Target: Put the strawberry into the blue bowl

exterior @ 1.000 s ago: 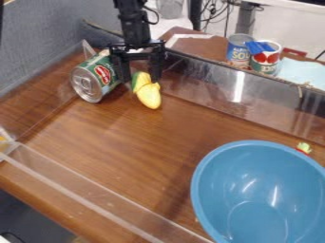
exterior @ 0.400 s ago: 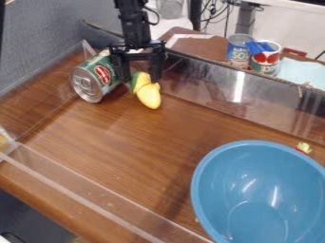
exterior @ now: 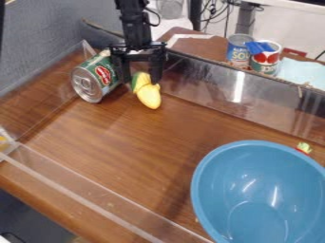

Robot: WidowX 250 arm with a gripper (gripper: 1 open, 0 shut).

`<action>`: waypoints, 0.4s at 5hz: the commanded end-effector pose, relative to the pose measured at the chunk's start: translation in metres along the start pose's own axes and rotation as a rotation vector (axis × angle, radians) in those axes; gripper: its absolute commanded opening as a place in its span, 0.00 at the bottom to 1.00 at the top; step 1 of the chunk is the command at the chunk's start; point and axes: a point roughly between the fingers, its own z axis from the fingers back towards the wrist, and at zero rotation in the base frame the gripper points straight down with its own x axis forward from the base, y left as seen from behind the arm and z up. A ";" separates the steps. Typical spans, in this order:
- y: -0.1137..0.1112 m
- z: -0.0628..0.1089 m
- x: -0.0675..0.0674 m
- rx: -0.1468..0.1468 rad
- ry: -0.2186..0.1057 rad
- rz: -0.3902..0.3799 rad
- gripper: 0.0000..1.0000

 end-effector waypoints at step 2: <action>0.011 -0.016 0.004 0.015 -0.020 0.001 0.00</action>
